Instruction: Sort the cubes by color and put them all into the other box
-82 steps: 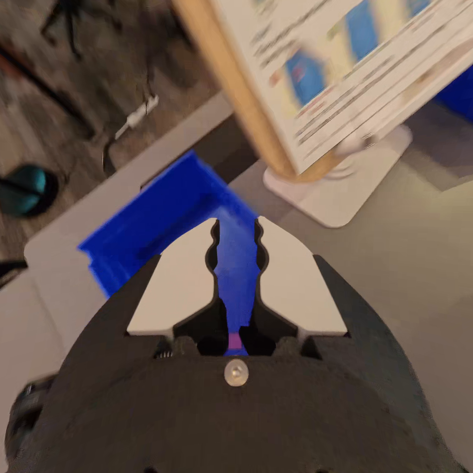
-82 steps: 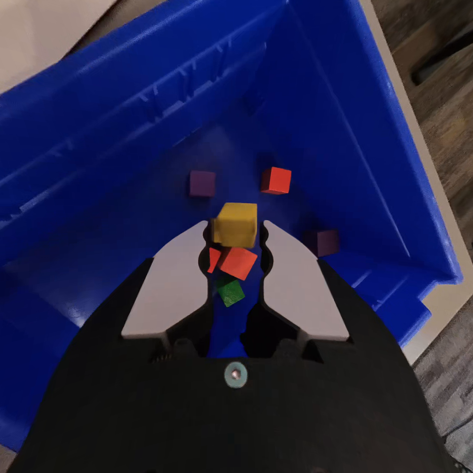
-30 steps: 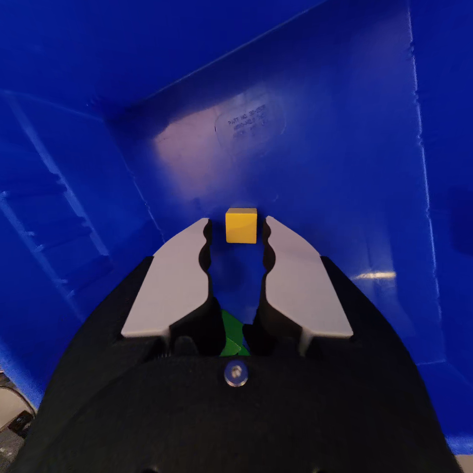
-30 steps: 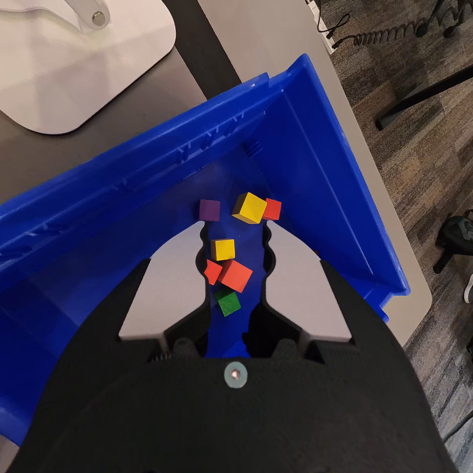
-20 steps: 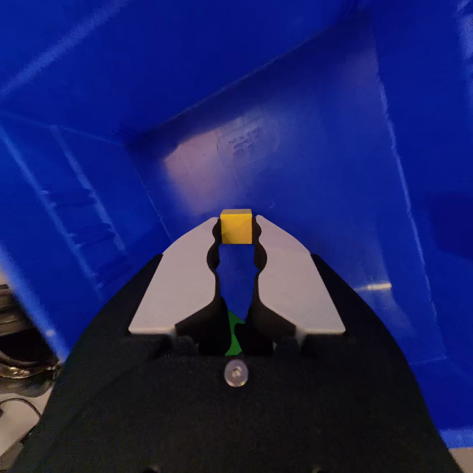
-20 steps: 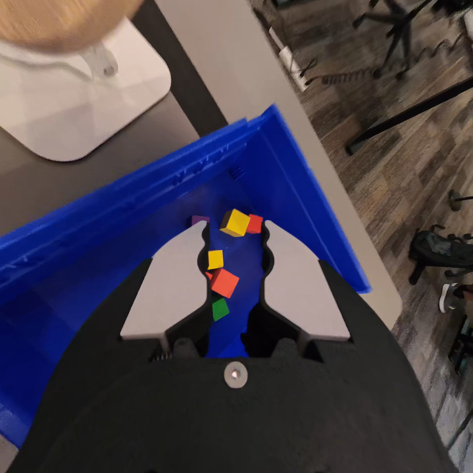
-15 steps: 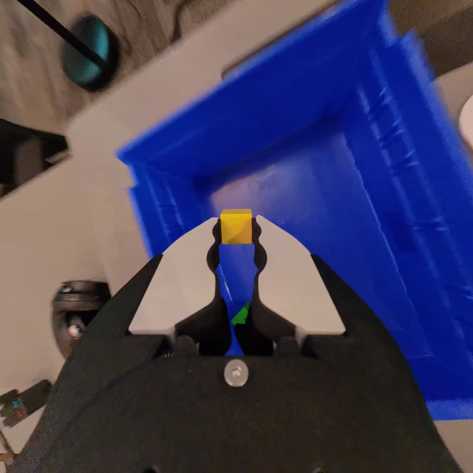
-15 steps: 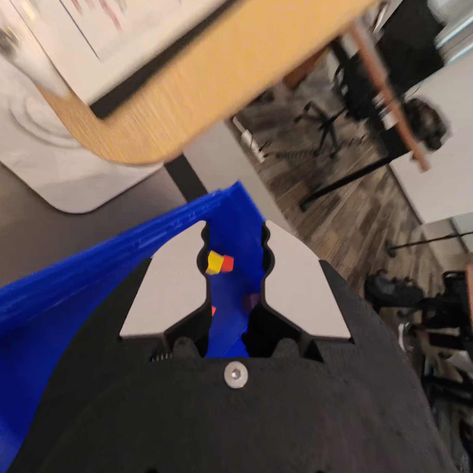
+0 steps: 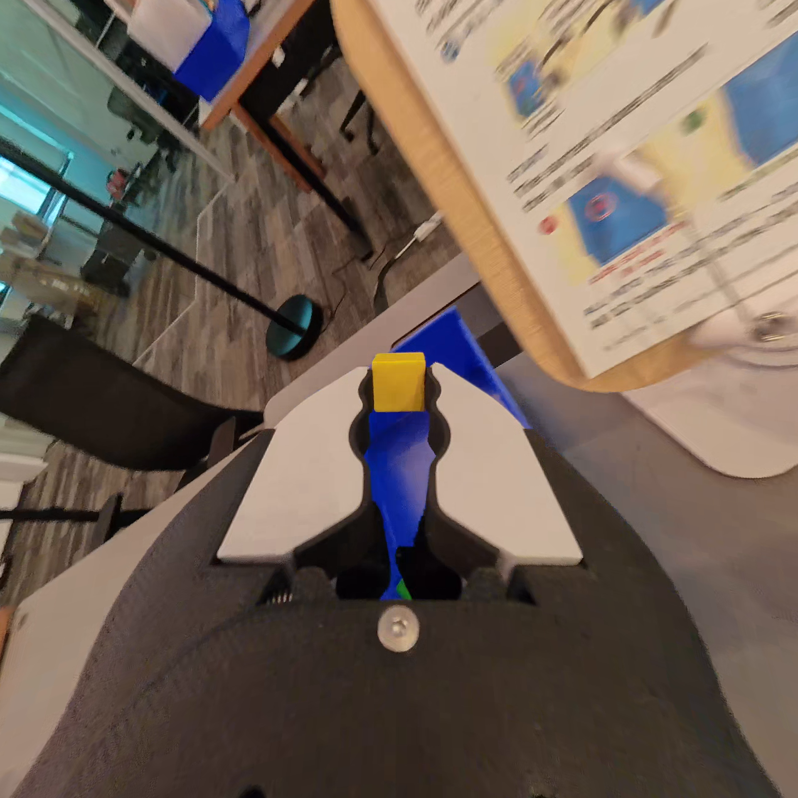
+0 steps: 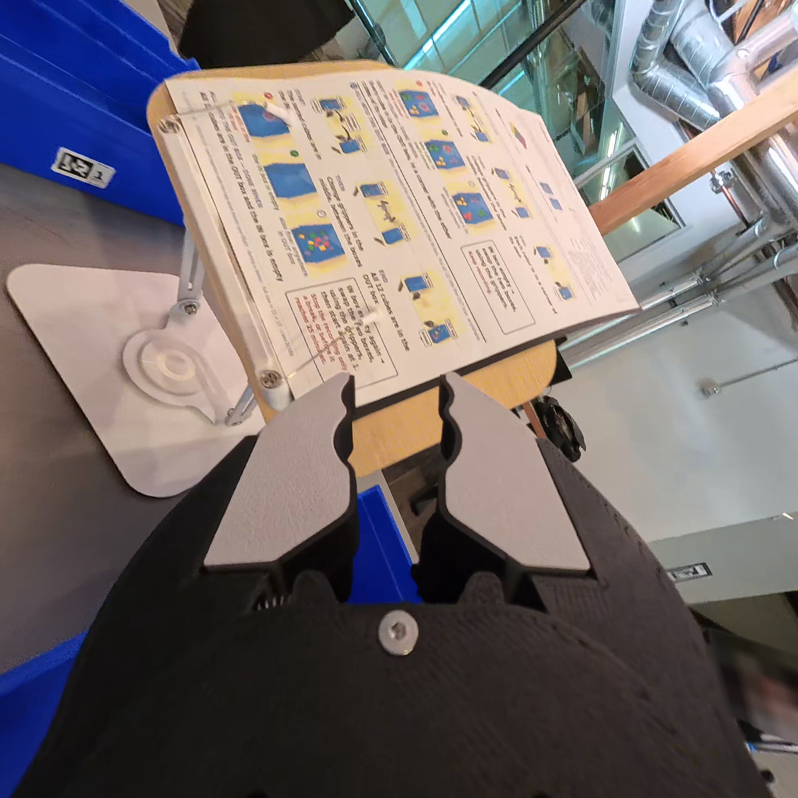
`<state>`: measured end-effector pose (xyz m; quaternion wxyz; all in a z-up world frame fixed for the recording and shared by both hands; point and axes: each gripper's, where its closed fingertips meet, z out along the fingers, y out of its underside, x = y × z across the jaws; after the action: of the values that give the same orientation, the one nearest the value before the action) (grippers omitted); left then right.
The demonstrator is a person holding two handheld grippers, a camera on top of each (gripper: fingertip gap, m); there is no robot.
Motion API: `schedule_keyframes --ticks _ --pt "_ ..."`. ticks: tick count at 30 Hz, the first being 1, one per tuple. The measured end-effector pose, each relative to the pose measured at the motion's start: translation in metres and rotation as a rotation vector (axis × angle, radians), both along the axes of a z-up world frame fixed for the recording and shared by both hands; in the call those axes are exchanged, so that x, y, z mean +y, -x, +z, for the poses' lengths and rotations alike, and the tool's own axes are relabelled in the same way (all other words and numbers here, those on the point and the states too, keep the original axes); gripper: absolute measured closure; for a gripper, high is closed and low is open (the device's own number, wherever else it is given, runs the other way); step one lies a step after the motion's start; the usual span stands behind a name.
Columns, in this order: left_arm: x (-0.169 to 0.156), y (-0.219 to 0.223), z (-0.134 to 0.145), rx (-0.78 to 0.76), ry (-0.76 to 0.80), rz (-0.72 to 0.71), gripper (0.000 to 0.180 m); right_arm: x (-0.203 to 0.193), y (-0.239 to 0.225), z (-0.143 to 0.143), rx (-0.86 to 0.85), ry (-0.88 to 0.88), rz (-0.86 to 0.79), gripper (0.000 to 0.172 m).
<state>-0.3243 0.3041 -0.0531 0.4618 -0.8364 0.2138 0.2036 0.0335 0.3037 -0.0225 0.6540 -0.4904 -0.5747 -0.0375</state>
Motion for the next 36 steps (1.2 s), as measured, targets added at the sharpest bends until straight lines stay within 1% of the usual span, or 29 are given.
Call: schedule_keyframes --ticks 5,7,10,14,19,25,31,36 --pt "-0.016 -0.071 0.026 -0.144 -0.077 -0.245 0.158 -0.002 0.018 -0.022 -0.064 0.042 0.017 0.133" --pt "-0.024 -0.104 0.031 -0.217 -0.087 -0.356 0.158 -0.001 0.025 -0.035 -0.115 0.064 -0.003 0.127" --pt "-0.034 -0.149 0.029 -0.292 -0.07 -0.495 0.158 -0.003 0.036 -0.051 -0.164 0.075 0.008 0.126" --pt "-0.044 -0.193 0.019 -0.412 -0.019 -0.632 0.158 -0.007 0.043 -0.056 -0.175 0.087 0.016 0.126" --pt "-0.05 -0.222 0.012 -0.476 0.008 -0.709 0.158 -0.012 0.044 -0.052 -0.167 0.08 0.031 0.126" --pt "-0.051 -0.242 0.0 -0.528 0.039 -0.747 0.158 -0.02 0.051 -0.047 -0.138 0.054 0.072 0.127" --pt "-0.042 -0.251 -0.02 -0.485 0.046 -0.729 0.158 -0.04 0.063 -0.036 -0.076 -0.008 0.175 0.126" --pt "-0.048 -0.264 -0.022 -0.524 0.055 -0.781 0.158 -0.053 0.075 -0.041 -0.077 -0.051 0.251 0.124"
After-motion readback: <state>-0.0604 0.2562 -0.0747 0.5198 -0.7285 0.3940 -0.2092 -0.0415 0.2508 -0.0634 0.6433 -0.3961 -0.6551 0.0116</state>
